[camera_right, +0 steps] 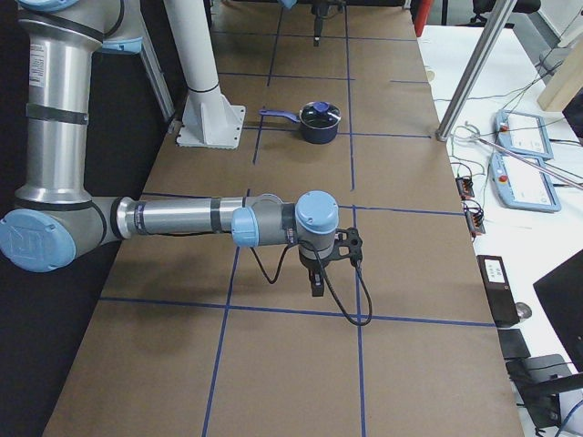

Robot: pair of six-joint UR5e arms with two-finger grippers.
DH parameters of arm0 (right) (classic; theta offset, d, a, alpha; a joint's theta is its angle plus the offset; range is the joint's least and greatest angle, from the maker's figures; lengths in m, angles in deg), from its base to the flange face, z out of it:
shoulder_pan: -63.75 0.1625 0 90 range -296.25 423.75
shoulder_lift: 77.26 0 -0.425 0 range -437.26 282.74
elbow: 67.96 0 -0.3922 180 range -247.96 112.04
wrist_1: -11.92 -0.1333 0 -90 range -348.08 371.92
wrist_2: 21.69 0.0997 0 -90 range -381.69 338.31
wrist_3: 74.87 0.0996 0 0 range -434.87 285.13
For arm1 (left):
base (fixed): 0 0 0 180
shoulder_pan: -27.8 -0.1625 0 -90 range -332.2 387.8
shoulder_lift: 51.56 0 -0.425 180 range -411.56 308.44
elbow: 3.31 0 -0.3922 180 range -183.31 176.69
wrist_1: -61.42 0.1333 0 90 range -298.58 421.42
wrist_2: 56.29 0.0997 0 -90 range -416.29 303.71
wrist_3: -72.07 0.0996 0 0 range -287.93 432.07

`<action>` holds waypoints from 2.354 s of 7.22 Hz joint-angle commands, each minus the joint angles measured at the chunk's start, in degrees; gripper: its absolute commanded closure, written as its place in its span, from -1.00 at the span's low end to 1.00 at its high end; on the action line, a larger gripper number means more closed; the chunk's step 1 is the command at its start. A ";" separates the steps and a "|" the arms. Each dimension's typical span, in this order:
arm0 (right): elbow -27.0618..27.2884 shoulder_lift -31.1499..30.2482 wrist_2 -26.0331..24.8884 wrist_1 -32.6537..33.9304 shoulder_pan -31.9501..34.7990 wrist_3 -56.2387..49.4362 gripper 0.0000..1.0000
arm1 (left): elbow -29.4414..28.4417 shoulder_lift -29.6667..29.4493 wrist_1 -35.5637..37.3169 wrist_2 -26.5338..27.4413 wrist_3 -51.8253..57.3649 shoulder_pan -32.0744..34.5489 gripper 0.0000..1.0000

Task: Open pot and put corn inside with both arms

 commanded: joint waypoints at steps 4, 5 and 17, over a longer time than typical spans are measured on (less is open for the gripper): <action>0.06 -0.06 0.12 -0.33 -0.90 0.18 -1.00 | -21.25 -33.52 18.24 18.87 -3.63 -12.70 -1.00; 0.06 -0.06 0.12 -0.51 -0.90 0.18 -1.00 | -21.81 -33.20 16.84 18.70 0.22 -13.22 -1.00; -0.11 -0.14 0.12 -1.74 -1.51 0.00 -1.00 | -33.60 -37.24 8.92 21.69 -2.12 -16.74 0.28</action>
